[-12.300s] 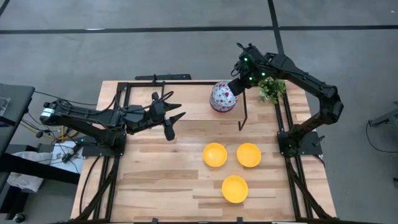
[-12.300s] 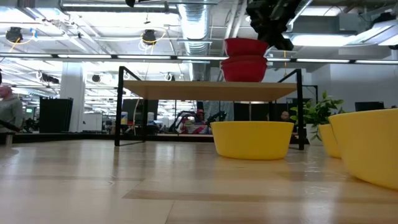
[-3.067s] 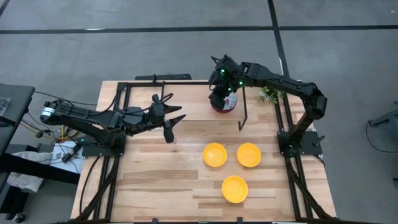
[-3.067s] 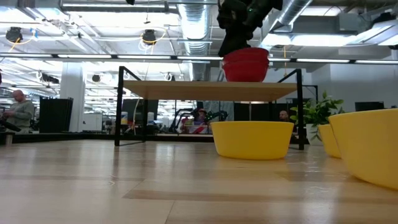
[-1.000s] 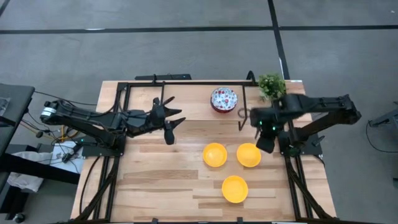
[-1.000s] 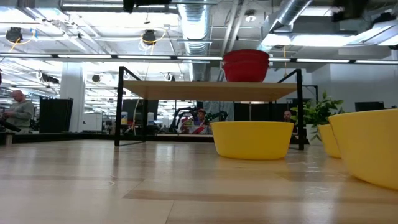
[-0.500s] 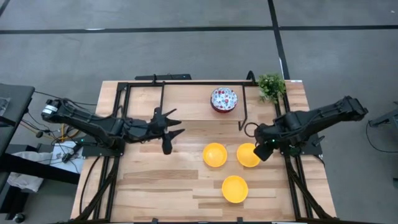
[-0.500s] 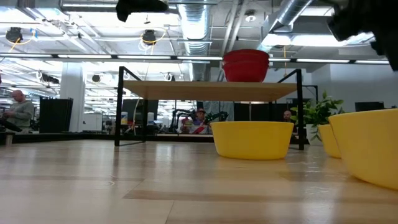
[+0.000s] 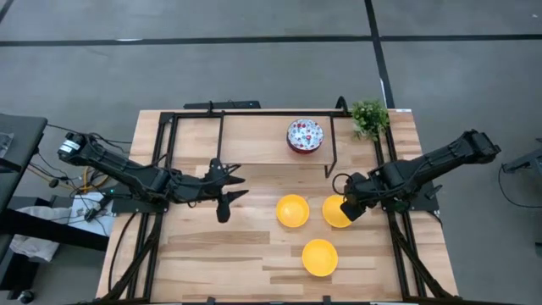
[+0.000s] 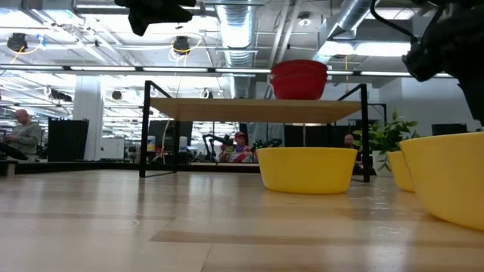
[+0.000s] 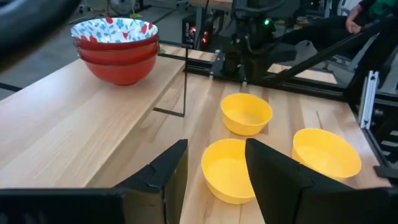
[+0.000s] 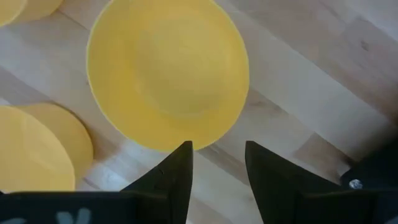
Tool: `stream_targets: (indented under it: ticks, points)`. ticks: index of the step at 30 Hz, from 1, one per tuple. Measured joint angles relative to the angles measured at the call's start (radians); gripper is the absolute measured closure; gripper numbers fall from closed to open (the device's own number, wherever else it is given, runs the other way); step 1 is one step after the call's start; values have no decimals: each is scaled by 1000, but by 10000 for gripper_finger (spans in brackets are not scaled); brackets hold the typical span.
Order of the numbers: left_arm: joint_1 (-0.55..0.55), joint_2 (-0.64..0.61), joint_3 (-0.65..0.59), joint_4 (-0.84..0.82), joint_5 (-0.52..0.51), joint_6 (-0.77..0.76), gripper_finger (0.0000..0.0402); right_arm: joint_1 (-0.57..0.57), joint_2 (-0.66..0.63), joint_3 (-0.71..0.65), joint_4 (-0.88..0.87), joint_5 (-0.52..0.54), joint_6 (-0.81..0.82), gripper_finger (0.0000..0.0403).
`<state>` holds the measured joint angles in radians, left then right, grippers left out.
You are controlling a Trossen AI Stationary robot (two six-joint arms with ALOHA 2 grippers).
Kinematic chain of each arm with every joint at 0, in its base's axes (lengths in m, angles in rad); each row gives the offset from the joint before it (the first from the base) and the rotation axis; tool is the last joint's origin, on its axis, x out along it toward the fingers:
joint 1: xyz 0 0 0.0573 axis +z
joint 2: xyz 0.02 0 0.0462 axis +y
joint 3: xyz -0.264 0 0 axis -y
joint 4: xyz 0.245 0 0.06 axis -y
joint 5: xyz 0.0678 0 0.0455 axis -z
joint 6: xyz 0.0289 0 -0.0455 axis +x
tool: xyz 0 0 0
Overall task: Pick & Place Mini bowls
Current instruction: Put the right yellow bowl on the shelf
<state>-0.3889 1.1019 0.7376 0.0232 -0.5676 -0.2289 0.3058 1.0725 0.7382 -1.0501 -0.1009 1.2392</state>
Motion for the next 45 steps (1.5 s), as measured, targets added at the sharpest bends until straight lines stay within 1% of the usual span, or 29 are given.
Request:
stream_targets:
  ticks: [7,19,24,27,29,32,37,38,42,45]
  points:
    - [0,0,0,0,0,-12,243,0,0,-77,77,4,51,266]
    - [0,0,0,0,0,-13,243,-2,0,-175,176,26,107,236]
    - [0,0,0,0,0,-12,243,-2,0,-227,258,25,147,241]
    - [0,0,0,0,0,-13,243,-2,0,-238,272,26,150,257]
    - [0,0,0,0,0,-12,243,-2,0,-238,273,29,150,276]
    - [0,0,0,0,0,-13,243,-2,0,-238,273,50,150,313]
    - [0,0,0,0,0,-16,243,-2,0,-238,273,57,144,386]
    - [0,0,0,0,0,-16,243,-2,0,-238,274,57,141,394]
    - [0,0,1,4,0,-23,243,-2,0,-237,268,56,141,398]
    - [0,0,1,5,0,-56,243,7,0,-237,268,56,142,400]
